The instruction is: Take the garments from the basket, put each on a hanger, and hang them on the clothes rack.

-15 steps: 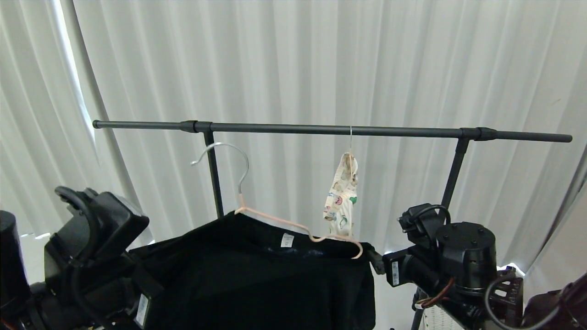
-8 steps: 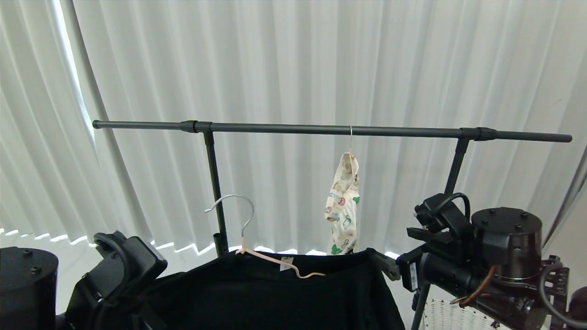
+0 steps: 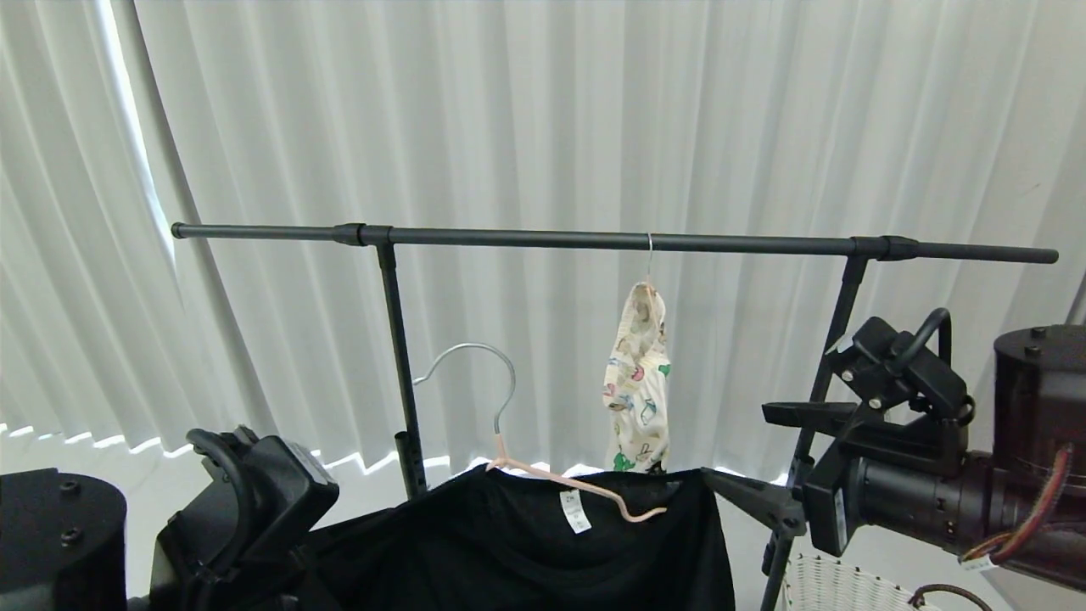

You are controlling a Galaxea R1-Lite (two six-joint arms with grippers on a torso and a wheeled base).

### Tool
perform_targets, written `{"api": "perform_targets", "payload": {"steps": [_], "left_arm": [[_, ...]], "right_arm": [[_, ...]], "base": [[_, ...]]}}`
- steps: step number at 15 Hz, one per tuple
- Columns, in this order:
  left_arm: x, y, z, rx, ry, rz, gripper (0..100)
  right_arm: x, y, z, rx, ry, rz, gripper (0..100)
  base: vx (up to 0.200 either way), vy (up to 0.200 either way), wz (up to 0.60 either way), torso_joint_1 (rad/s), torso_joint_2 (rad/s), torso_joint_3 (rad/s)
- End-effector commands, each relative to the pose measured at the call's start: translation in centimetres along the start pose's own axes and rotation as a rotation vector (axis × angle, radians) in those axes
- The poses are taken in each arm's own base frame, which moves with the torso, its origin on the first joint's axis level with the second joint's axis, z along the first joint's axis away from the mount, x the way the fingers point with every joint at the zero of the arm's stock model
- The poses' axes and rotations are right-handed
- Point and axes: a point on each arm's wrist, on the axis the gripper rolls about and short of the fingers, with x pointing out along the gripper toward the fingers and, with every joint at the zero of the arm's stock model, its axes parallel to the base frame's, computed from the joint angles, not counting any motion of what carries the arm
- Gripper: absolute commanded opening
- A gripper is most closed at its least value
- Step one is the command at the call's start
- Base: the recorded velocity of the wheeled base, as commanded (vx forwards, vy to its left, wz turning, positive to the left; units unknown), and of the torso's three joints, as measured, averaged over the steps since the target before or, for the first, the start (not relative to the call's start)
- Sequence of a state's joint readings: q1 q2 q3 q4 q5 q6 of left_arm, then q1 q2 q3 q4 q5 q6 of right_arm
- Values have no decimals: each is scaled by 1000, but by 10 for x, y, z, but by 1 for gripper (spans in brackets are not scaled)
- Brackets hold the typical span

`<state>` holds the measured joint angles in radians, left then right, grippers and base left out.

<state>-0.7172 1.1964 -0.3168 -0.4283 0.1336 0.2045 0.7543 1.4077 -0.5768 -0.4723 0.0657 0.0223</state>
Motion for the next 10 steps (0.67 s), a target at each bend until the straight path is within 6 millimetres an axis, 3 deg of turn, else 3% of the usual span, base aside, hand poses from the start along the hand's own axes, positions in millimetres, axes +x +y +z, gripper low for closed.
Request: {"api": "perform_targets", "payload": {"steps": [1, 6, 10], "left_arm": [[3, 3, -3, -10, 22, 25, 0], [0, 9, -11, -26, 41, 64, 0], [1, 15, -12, -34, 55, 98, 0]], "right_arm": [[-17, 2, 5, -4, -5, 38, 100], [-34, -17, 0, 35, 25, -37, 100], [-41, -19, -2, 55, 60, 20, 100]], "base": [[0, 0, 0, 0, 0, 0], [0, 0, 0, 0, 0, 0], [0, 0, 0, 0, 0, 0]]}}
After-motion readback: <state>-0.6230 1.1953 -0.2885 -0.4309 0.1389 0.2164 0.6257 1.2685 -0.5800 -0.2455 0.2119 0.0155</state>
